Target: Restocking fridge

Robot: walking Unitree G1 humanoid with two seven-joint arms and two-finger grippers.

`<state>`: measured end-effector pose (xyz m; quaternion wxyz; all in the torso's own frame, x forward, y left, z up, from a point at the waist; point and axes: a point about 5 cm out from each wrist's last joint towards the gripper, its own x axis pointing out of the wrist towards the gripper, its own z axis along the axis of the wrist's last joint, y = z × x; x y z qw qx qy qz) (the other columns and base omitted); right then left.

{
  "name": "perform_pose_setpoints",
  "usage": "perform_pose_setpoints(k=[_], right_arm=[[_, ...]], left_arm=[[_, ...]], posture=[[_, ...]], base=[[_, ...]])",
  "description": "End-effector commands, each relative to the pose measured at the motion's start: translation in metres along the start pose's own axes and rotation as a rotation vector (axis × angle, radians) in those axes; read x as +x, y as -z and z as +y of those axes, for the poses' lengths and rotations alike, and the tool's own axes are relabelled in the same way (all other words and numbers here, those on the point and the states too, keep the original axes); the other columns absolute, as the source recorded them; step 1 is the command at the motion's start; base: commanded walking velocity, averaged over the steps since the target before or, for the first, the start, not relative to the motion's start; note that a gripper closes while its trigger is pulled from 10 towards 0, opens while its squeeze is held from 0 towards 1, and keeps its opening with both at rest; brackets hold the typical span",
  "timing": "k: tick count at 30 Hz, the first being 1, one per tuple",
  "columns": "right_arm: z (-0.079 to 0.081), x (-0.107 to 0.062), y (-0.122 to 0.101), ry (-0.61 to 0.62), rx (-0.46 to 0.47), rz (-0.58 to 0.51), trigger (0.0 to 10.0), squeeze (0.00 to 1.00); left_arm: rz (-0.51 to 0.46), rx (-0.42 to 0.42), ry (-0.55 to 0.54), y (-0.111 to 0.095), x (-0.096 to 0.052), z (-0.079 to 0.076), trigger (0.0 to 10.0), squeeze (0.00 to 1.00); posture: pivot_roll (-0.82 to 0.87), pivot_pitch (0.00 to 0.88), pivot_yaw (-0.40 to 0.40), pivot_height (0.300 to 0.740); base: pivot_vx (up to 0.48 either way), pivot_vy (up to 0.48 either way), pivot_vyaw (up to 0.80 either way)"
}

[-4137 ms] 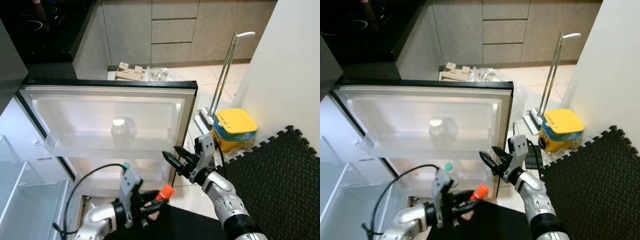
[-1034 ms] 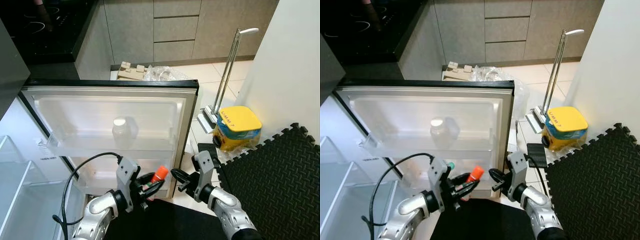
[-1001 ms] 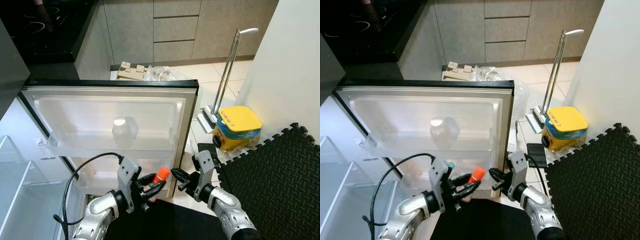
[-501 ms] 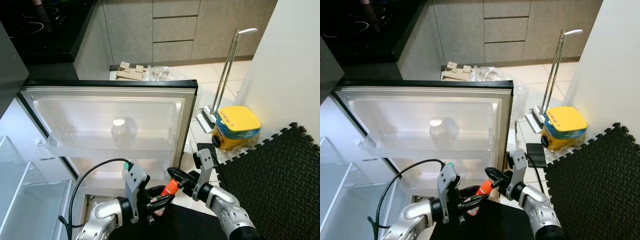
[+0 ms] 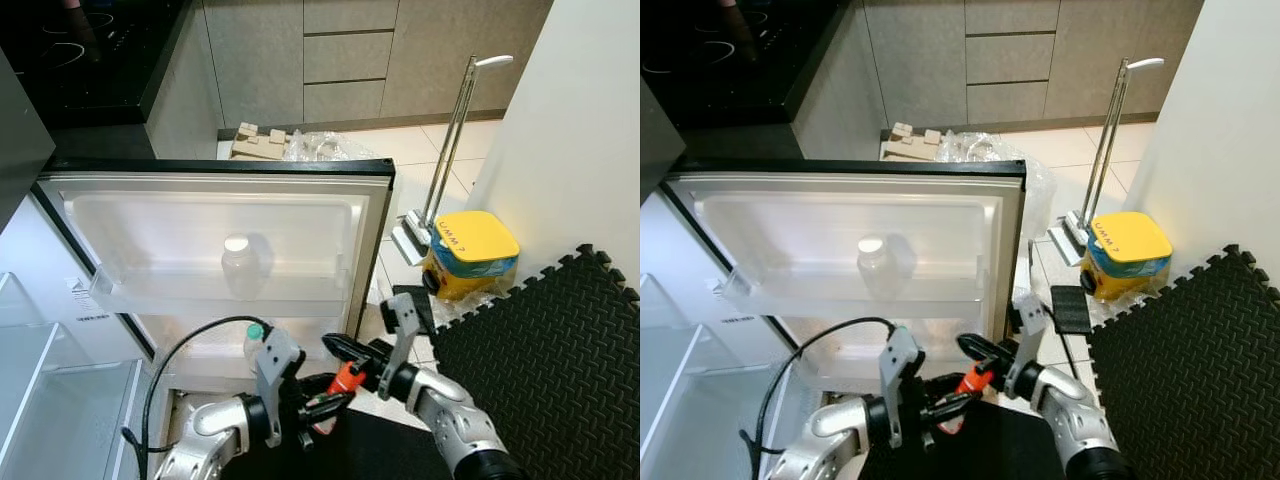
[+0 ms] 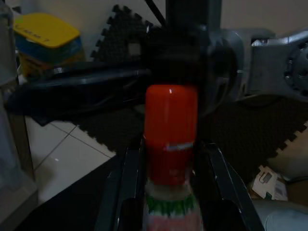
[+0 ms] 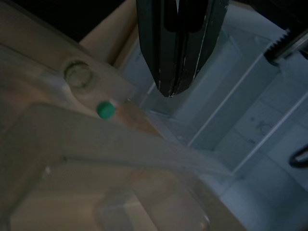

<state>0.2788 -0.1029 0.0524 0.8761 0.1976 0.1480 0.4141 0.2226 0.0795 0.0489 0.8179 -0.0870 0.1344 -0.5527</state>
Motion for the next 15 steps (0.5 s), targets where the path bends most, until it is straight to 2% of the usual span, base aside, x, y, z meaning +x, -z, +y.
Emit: perform_pose_setpoints(k=[1,9,13,15], right_arm=[[0.01,0.004,-0.002,-0.068,0.03,-0.01,10.0,0.0],[0.023,0.01,-0.013,-0.162,0.037,-0.024,10.0,0.0],[0.02,0.008,-0.015,-0.15,0.024,-0.018,10.0,0.0],[0.013,0.003,-0.014,-0.101,0.013,-0.016,10.0,0.0]], left_arm=[[0.04,0.018,0.012,0.002,0.001,-0.001,10.0,0.0],[0.052,0.027,0.014,0.003,0.004,-0.001,10.0,0.0],[0.05,0.03,0.01,0.003,0.004,-0.001,10.0,0.0],[0.049,0.032,0.002,0.003,0.003,0.0,10.0,0.0]], posture=[[-0.2,0.108,-0.012,0.74],[-0.2,0.105,-0.018,0.74],[-0.2,0.105,-0.022,0.74],[-0.2,0.104,-0.024,0.74]], base=[[0.0,0.0,0.0],[0.0,0.0,0.0],[0.0,0.0,0.0],[0.0,0.0,0.0]])
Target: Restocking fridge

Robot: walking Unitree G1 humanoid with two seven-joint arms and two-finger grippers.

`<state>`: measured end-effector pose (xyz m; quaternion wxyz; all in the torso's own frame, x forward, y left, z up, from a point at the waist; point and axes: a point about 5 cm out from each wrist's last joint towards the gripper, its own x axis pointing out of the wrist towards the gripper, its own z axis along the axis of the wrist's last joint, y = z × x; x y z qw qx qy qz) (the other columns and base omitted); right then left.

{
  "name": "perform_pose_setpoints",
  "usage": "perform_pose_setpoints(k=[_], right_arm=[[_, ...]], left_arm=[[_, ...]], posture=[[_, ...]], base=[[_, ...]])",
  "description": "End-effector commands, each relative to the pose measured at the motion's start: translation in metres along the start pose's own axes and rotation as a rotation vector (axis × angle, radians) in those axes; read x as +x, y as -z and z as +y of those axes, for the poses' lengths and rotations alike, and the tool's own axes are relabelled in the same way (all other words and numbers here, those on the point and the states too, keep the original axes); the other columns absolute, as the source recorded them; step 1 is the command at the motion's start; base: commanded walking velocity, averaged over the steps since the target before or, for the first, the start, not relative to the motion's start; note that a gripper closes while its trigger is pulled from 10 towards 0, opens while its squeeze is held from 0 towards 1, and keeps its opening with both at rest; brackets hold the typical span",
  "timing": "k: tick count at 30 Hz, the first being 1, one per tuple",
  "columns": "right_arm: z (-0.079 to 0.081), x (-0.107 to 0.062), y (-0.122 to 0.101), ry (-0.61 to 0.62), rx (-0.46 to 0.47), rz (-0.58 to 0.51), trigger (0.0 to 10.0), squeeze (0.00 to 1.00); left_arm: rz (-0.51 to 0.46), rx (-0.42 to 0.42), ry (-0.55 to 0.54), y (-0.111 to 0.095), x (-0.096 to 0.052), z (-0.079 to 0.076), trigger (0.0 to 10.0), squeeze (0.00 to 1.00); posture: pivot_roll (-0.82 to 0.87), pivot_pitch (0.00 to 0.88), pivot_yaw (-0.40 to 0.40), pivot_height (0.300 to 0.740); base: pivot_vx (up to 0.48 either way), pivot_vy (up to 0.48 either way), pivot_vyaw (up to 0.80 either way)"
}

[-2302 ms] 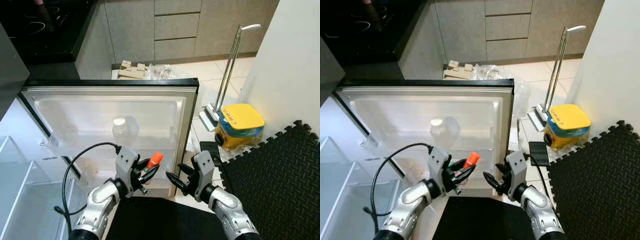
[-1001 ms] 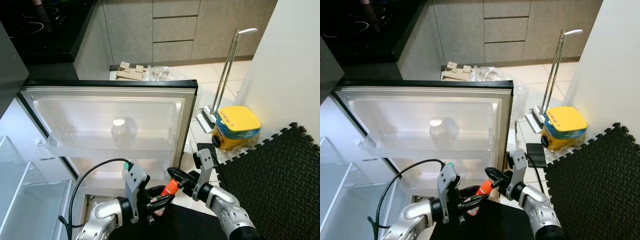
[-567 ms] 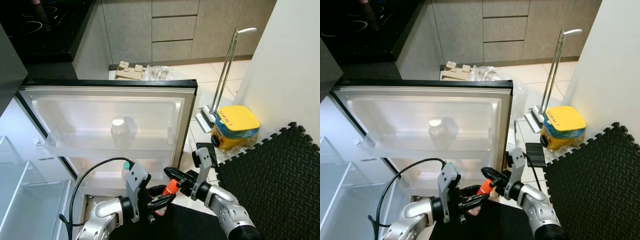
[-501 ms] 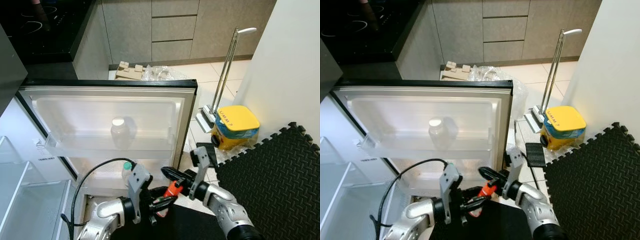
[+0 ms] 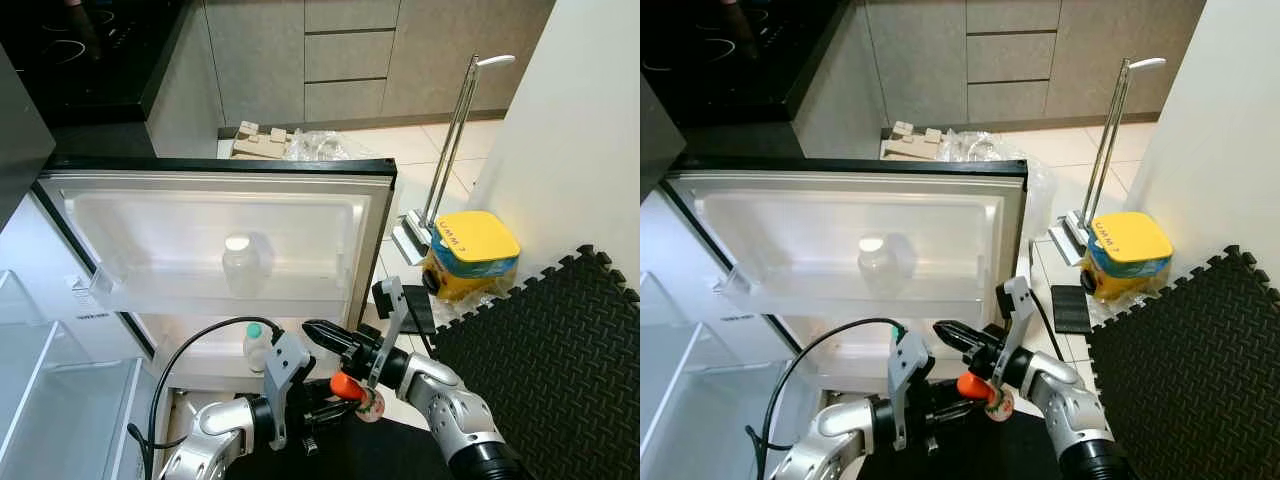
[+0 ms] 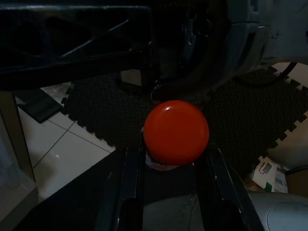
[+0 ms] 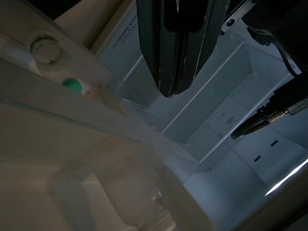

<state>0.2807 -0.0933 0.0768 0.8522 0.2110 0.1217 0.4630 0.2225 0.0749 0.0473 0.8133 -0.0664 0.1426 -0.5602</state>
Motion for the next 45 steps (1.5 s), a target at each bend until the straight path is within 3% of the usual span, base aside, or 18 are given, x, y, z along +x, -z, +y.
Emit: perform_pose_setpoints(k=[1,11,21,24,26,30,32,42,45], right_arm=[[-0.008,-0.009,0.006,0.067,0.009,0.014,10.0,0.0],[-0.028,-0.031,0.003,0.206,-0.013,0.001,10.0,0.0],[-0.03,-0.036,0.013,0.236,-0.029,0.042,10.0,0.0],[-0.035,-0.04,0.025,0.297,-0.061,0.119,10.0,0.0],[-0.046,-0.052,0.047,0.415,-0.173,0.312,10.0,0.0],[-0.053,-0.064,0.063,0.484,-0.236,0.431,10.0,0.0],[-0.056,-0.083,0.083,0.541,-0.266,0.543,10.0,0.0],[-0.057,-0.102,0.103,0.616,-0.243,0.584,10.0,0.0],[-0.056,-0.101,0.106,0.625,-0.245,0.585,10.0,0.0]], left_arm=[[0.01,0.008,-0.017,0.002,-0.002,0.002,10.0,0.0],[0.011,0.021,-0.035,0.0,-0.008,0.006,10.0,0.0],[0.002,0.044,-0.064,-0.006,-0.013,0.013,10.0,0.0],[-0.014,0.087,-0.106,-0.015,-0.016,0.02,10.0,0.0],[-0.053,0.165,-0.167,-0.034,-0.022,0.031,10.0,0.0],[-0.078,0.226,-0.182,-0.05,-0.026,0.037,10.0,0.0],[-0.078,0.315,-0.158,-0.074,-0.029,0.04,10.0,0.0],[-0.138,0.444,-0.202,-0.108,-0.029,0.048,10.0,0.0],[-0.114,0.49,-0.231,-0.111,-0.028,0.054,10.0,0.0]], posture=[[-0.2,0.105,-0.024,0.74],[-0.2,0.109,-0.018,0.74],[-0.2,0.109,-0.016,0.74],[-0.2,0.111,-0.016,0.74],[-0.2,0.112,-0.015,0.74],[-0.19,0.11,-0.013,0.74],[-0.19,0.109,-0.008,0.74],[-0.19,0.11,0.011,0.74],[-0.19,0.109,0.016,0.74]], base=[[0.0,0.0,0.0],[0.0,0.0,0.0],[0.0,0.0,0.0],[0.0,0.0,0.0],[0.0,0.0,0.0],[0.0,0.0,0.0],[0.0,0.0,0.0],[0.0,0.0,0.0],[0.0,0.0,0.0]])
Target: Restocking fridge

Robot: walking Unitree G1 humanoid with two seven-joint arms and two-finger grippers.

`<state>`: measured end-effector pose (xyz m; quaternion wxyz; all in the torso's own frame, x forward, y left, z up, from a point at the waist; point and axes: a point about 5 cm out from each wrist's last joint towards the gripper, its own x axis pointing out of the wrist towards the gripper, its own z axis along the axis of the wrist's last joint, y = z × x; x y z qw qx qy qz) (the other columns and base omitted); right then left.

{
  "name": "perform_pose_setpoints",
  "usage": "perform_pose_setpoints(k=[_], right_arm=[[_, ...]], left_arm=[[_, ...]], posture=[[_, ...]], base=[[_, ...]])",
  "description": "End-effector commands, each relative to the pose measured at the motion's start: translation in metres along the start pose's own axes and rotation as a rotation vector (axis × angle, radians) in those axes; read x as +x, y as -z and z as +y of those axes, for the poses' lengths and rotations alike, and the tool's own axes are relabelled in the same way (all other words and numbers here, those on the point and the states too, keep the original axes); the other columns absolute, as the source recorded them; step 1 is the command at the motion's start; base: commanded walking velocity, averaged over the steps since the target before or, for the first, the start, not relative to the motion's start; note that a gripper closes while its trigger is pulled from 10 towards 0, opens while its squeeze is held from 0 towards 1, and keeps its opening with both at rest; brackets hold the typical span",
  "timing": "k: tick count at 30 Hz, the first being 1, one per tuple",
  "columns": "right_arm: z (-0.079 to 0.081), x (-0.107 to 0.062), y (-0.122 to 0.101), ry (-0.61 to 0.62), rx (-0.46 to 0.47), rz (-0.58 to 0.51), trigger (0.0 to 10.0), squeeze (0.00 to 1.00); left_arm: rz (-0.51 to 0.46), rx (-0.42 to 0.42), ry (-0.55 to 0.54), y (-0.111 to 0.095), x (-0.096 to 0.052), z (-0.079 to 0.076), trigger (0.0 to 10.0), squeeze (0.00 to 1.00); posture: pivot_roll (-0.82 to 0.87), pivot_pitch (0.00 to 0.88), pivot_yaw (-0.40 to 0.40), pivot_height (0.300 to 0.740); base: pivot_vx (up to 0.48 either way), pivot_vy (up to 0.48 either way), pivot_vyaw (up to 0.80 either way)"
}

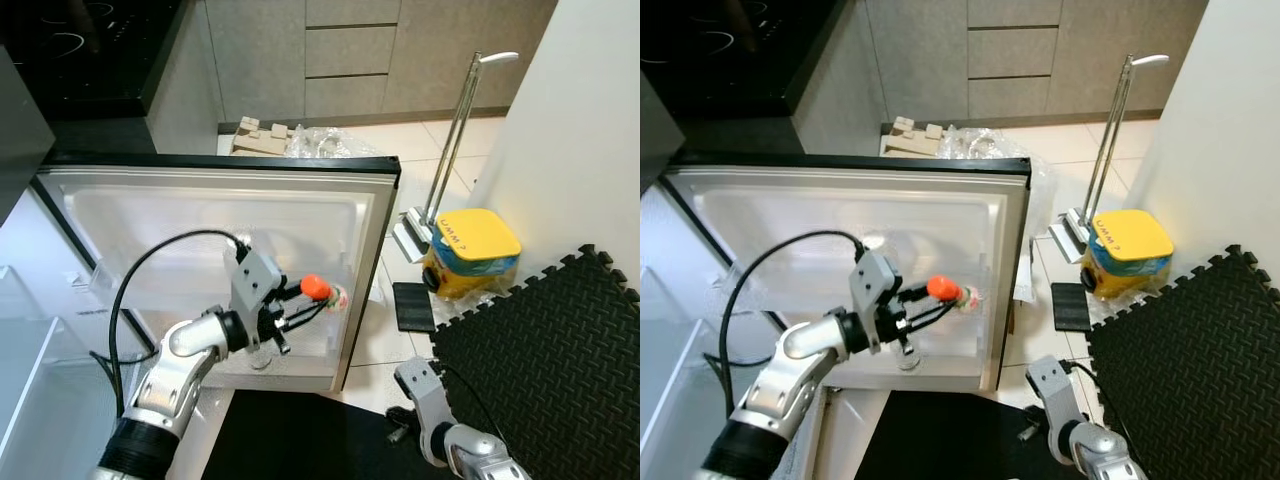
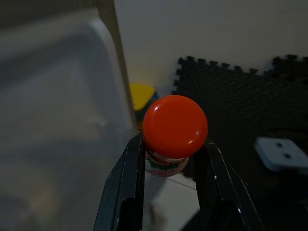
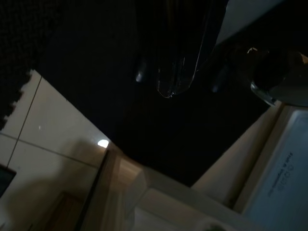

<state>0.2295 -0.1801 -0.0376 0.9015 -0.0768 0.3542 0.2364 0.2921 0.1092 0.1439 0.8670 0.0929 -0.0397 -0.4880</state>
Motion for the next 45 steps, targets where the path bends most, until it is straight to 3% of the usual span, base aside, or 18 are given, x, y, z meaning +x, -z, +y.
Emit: perform_pose_setpoints(k=[1,4,6,13,23,29,45], right_arm=[[0.003,0.0,0.006,0.003,0.0,0.013,10.0,0.0],[0.004,0.002,0.006,0.008,0.0,0.009,10.0,0.0],[0.007,0.004,0.004,0.005,0.002,0.002,10.0,0.0],[0.008,0.006,0.002,-0.002,0.007,-0.008,10.0,0.0],[0.004,0.006,0.0,0.004,0.012,-0.022,10.0,0.0],[0.004,0.007,-0.001,0.004,0.02,-0.025,10.0,0.0],[0.001,0.006,0.0,0.018,0.054,-0.033,10.0,0.0]], left_arm=[[0.032,0.04,-0.02,0.002,-0.003,0.006,10.0,0.0],[0.073,0.072,-0.053,0.004,-0.002,0.013,10.0,0.0],[0.166,0.136,-0.14,0.012,-0.001,0.03,10.0,0.0],[0.28,0.161,-0.201,0.022,-0.001,0.045,10.0,0.0],[0.39,0.059,-0.322,0.036,-0.005,0.067,10.0,0.0],[0.44,0.038,-0.371,0.041,-0.007,0.074,10.0,0.0],[0.536,0.005,-0.371,0.043,0.0,0.089,10.0,0.0]], posture=[[-0.19,0.109,0.016,0.74],[-0.19,0.106,0.016,0.74],[-0.19,0.104,0.013,0.74],[-0.19,0.099,0.005,0.74],[-0.19,0.088,0.002,0.74],[-0.19,0.087,0.0,0.74],[-0.2,0.091,0.015,0.74]], base=[[0.0,0.0,0.0],[0.0,0.0,0.0],[0.0,0.0,0.0],[0.0,0.0,0.0],[0.0,0.0,0.0],[0.0,0.0,0.0],[0.0,0.0,0.0]])
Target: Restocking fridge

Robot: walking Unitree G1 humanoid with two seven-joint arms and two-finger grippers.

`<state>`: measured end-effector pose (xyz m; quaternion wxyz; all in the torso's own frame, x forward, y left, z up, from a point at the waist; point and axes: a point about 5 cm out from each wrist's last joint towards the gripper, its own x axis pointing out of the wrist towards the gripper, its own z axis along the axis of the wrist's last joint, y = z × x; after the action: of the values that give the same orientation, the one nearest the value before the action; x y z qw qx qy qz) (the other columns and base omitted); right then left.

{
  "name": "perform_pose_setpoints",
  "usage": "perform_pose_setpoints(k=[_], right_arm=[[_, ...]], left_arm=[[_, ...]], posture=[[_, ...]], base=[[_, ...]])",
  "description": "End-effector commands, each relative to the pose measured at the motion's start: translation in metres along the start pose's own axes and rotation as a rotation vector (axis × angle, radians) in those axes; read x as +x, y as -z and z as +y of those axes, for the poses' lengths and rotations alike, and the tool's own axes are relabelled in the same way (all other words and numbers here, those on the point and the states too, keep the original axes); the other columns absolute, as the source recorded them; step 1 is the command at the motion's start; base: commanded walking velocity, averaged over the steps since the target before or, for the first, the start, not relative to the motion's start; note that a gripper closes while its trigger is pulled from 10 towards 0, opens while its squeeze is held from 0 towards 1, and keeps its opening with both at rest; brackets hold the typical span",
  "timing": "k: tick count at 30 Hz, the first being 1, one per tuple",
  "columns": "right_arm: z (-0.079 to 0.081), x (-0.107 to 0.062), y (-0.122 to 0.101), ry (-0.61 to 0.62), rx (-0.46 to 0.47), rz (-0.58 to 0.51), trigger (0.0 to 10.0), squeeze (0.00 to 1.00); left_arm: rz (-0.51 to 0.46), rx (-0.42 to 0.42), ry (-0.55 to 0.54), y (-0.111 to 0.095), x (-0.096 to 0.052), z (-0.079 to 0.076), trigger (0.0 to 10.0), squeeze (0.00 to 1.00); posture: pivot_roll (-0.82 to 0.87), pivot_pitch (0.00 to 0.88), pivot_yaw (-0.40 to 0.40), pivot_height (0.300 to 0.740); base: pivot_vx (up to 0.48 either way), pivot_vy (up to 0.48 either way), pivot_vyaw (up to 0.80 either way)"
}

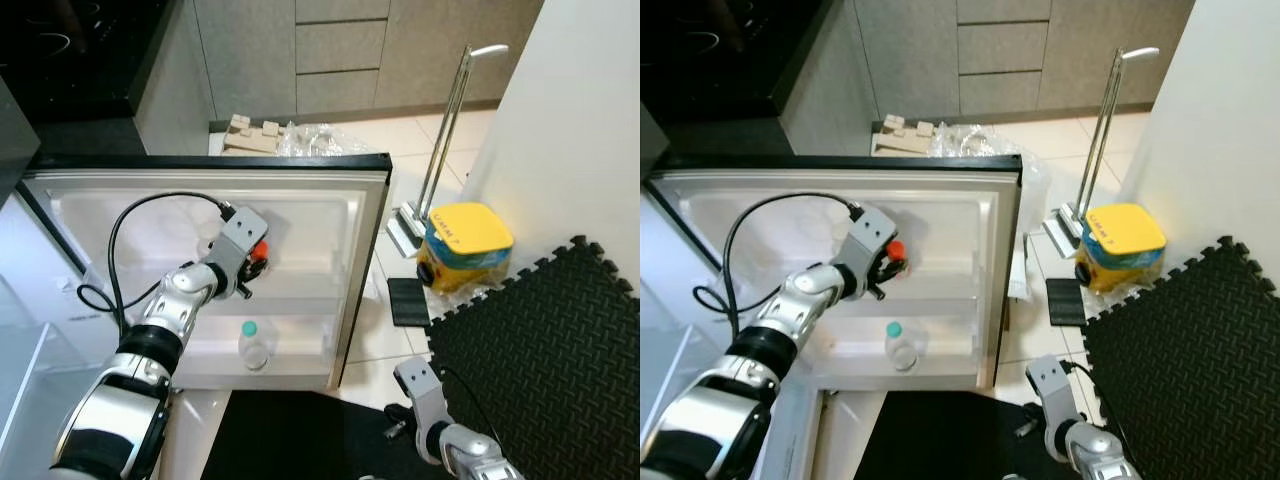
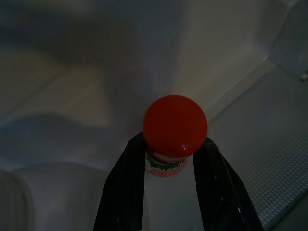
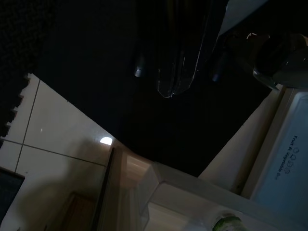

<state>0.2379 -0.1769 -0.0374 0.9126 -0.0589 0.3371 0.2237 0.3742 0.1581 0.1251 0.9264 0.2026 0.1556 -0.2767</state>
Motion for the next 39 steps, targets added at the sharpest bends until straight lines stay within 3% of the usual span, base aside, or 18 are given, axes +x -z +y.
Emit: perform_pose_setpoints(k=[1,20,23,26,28,33,39], right_arm=[[0.002,-0.001,0.006,0.001,0.022,0.012,10.0,0.0],[0.003,0.0,0.005,-0.003,0.028,-0.005,10.0,0.0],[0.01,0.0,-0.012,-0.07,0.044,-0.162,10.0,0.0],[0.013,-0.005,-0.042,-0.086,0.05,-0.401,10.0,0.0],[0.013,-0.006,-0.047,-0.077,0.034,-0.433,10.0,0.0],[0.019,-0.007,-0.073,-0.069,-0.103,-0.547,10.0,0.0],[0.029,-0.008,-0.094,-0.122,-0.147,-0.635,10.0,0.0]], left_arm=[[0.045,0.013,0.019,0.006,0.001,-0.001,10.0,0.0],[0.09,0.016,0.027,0.013,0.001,0.002,10.0,0.0],[0.086,0.017,0.028,0.012,0.001,0.003,10.0,0.0],[0.085,0.02,0.029,0.012,0.001,0.003,10.0,0.0],[0.085,0.02,0.029,0.012,0.001,0.003,10.0,0.0],[0.087,0.019,0.038,0.013,0.001,0.002,10.0,0.0],[0.092,0.014,0.044,0.014,0.001,0.002,10.0,0.0]], posture=[[-0.2,0.092,0.017,0.74],[-0.2,0.094,0.015,0.74],[-0.2,0.094,0.015,0.74],[-0.2,0.096,0.017,0.74],[-0.2,0.096,0.017,0.74],[-0.2,0.101,0.019,0.74],[-0.19,0.106,0.016,0.74]], base=[[0.0,0.0,0.0],[0.0,0.0,0.0],[0.0,0.0,0.0],[0.0,0.0,0.0],[0.0,0.0,0.0],[0.0,0.0,0.0],[0.0,0.0,0.0]])
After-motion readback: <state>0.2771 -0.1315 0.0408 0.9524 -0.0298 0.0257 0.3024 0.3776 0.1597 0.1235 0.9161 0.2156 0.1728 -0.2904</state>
